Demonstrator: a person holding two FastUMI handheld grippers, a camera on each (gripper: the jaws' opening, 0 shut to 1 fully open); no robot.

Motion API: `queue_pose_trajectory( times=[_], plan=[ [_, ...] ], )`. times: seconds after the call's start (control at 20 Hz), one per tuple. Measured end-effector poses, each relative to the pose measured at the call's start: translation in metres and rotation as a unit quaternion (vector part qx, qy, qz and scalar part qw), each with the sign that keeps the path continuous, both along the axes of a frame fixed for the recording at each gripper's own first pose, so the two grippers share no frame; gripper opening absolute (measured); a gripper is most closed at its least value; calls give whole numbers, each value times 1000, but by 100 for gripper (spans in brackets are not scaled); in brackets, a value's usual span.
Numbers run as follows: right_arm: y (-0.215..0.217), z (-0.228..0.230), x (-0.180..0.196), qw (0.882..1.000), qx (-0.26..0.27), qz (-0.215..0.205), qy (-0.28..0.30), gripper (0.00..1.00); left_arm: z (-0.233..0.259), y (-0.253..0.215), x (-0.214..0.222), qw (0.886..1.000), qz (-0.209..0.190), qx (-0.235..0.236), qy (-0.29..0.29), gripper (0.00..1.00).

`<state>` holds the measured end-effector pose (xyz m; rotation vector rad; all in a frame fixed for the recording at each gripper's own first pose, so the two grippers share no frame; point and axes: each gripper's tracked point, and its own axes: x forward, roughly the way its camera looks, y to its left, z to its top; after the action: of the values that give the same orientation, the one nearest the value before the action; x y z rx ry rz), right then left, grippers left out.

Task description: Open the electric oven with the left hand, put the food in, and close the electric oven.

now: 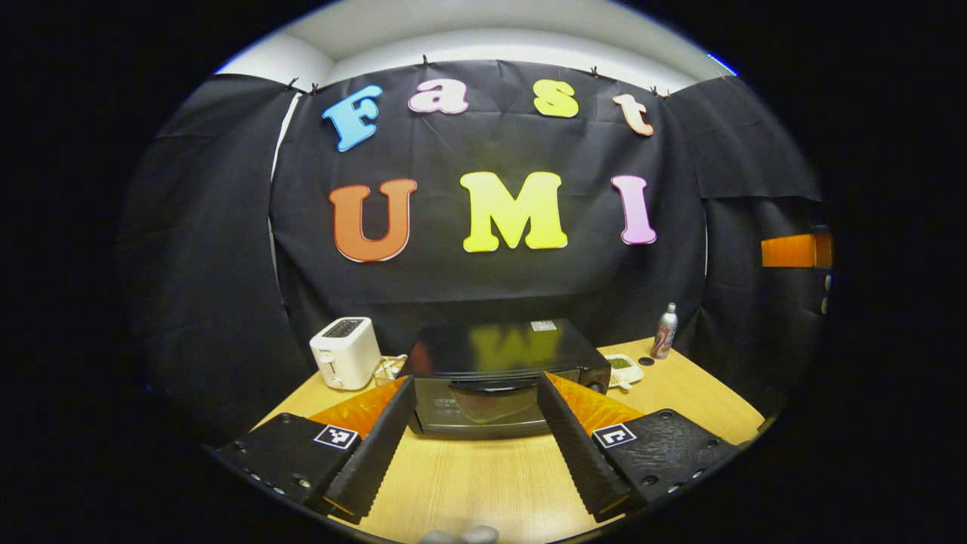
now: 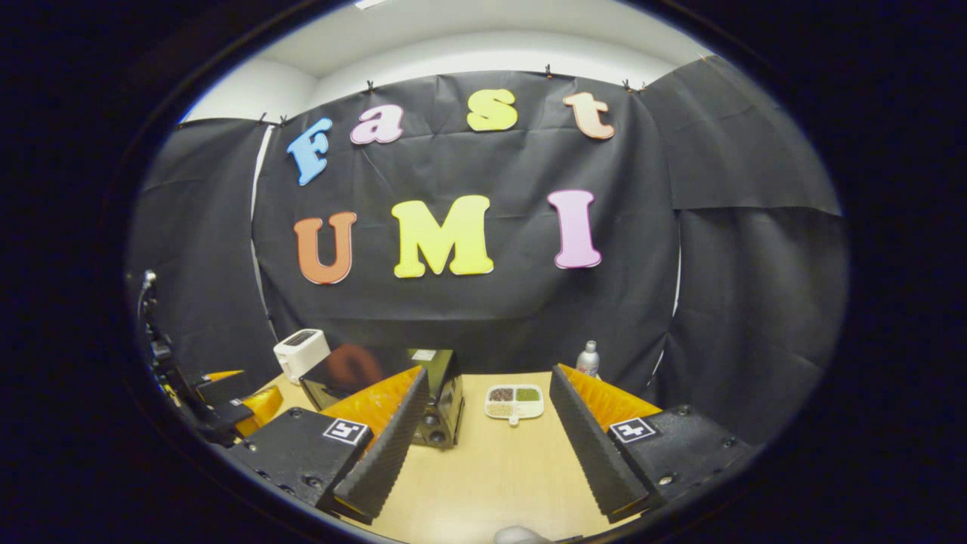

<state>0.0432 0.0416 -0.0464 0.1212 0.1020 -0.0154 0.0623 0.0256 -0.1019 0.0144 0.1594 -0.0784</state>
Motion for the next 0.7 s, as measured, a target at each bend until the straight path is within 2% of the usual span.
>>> queue_pose_trajectory(
  times=[0.05,0.3,0.55,0.6,0.7],
  plan=[
    [-3,4,-6,1000,-1,-3,-6,96,13,1,-7,1000,1,0,-8,97],
    [-10,12,-28,1000,-5,-13,-26,96,62,9,-50,999,10,-4,-41,97],
    [-13,11,-49,999,1,-19,-30,96,80,18,-82,999,24,-1,-46,97],
    [-15,10,-51,999,0,-20,-30,100,82,19,-86,999,26,-1,-47,97],
    [-16,6,-58,999,-3,-22,-29,96,81,20,-92,999,28,-5,-44,97]
  ],
)
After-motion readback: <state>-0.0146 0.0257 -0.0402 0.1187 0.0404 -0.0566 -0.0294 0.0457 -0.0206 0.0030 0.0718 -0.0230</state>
